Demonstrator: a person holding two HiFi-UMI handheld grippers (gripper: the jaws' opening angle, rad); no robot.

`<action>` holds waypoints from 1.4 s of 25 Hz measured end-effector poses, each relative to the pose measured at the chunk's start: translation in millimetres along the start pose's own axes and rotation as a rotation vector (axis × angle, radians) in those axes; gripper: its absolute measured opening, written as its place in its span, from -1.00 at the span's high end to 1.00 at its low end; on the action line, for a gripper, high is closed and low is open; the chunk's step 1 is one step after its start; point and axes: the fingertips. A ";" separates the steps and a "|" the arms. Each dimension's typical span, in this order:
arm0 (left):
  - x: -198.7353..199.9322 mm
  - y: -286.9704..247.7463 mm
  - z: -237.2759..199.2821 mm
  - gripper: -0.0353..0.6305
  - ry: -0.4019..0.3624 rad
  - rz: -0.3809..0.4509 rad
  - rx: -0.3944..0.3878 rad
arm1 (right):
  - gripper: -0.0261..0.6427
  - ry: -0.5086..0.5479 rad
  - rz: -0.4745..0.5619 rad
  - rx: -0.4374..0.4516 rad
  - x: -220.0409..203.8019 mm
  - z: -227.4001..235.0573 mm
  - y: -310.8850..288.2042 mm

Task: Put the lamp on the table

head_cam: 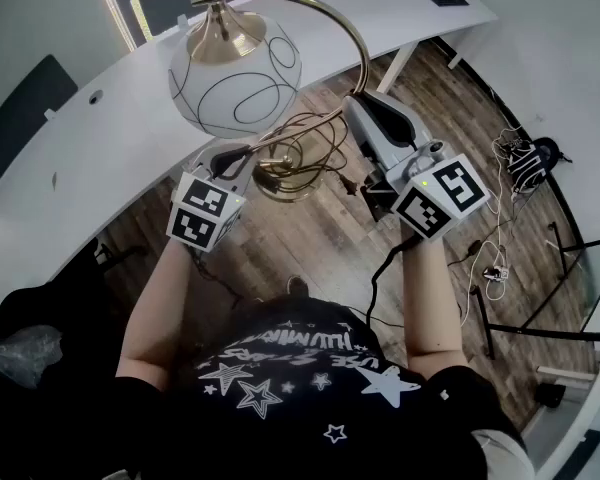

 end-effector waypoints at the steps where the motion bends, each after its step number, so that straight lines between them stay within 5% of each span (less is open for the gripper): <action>1: -0.8 1.0 -1.0 0.79 0.003 -0.001 0.002 | 0.83 0.005 -0.001 -0.006 0.5 -0.9 -1.4; 23: -3.1 -26.9 -0.2 0.79 0.013 -0.011 0.004 | 0.83 -0.024 0.007 -0.043 -13.0 29.5 1.6; 35: 37.5 -86.8 -6.4 0.79 0.037 -0.018 0.058 | 0.83 -0.051 0.011 0.015 1.3 105.9 -3.2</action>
Point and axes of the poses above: the fingertips, and each gripper's own axes: y backward along the fingers, z to its right, x out of its top, and after that the axes turned 2 degrees about x, right-handed
